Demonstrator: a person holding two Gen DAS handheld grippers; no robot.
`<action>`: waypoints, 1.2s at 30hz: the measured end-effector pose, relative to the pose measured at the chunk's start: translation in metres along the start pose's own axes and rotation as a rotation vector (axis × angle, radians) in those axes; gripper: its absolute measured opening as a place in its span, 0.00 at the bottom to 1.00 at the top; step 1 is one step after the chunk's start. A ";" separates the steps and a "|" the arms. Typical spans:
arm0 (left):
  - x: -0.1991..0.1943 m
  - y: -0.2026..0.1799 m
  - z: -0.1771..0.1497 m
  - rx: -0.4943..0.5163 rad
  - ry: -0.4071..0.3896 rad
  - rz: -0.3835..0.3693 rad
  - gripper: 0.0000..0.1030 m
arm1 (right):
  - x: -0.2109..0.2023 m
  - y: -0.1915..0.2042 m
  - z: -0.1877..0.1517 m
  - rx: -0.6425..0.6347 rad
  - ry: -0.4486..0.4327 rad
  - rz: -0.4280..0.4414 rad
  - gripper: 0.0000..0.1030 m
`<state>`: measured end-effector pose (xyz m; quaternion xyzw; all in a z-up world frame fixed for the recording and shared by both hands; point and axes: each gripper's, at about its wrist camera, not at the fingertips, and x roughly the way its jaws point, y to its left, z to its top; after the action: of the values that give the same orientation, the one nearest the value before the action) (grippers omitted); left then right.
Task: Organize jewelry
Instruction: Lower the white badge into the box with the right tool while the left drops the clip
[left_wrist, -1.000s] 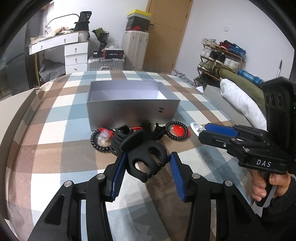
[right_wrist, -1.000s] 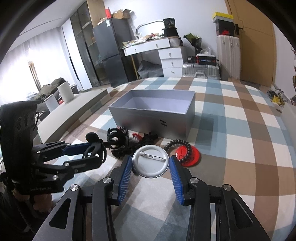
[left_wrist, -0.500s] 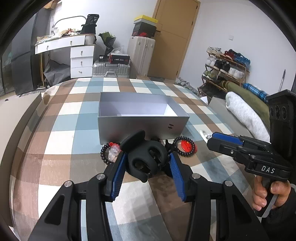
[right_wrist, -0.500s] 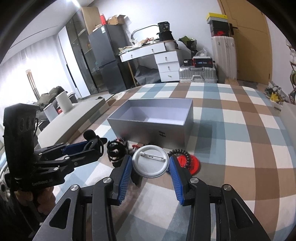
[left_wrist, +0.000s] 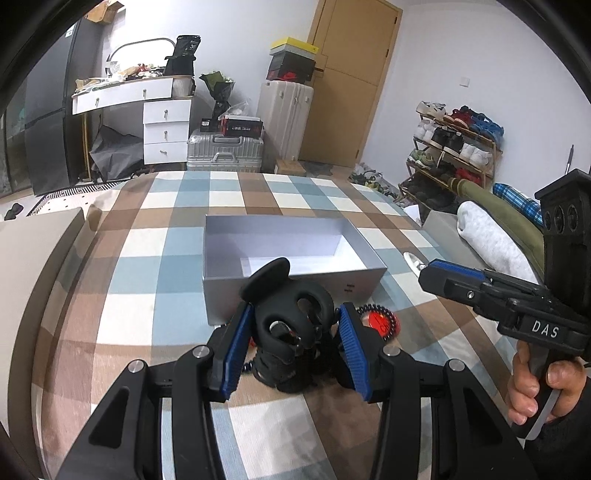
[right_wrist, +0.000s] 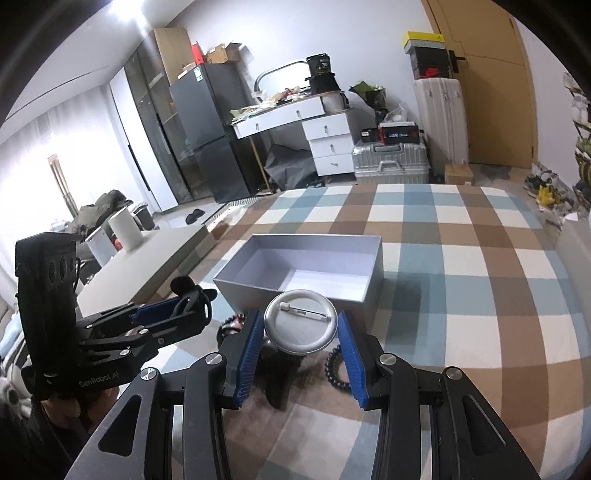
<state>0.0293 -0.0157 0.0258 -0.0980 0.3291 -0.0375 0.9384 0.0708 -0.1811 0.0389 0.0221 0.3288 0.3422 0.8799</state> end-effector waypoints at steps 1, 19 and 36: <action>0.001 0.000 0.001 0.000 0.001 0.002 0.40 | 0.001 0.000 0.001 -0.001 -0.001 0.002 0.39; 0.025 0.012 0.018 -0.007 0.044 0.018 0.40 | 0.032 -0.011 0.017 0.057 0.027 0.001 0.39; 0.041 0.007 0.031 0.015 0.041 0.037 0.40 | 0.056 -0.031 0.025 0.117 0.042 0.014 0.39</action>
<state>0.0809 -0.0091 0.0227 -0.0842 0.3497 -0.0244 0.9328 0.1342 -0.1653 0.0184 0.0684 0.3665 0.3291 0.8676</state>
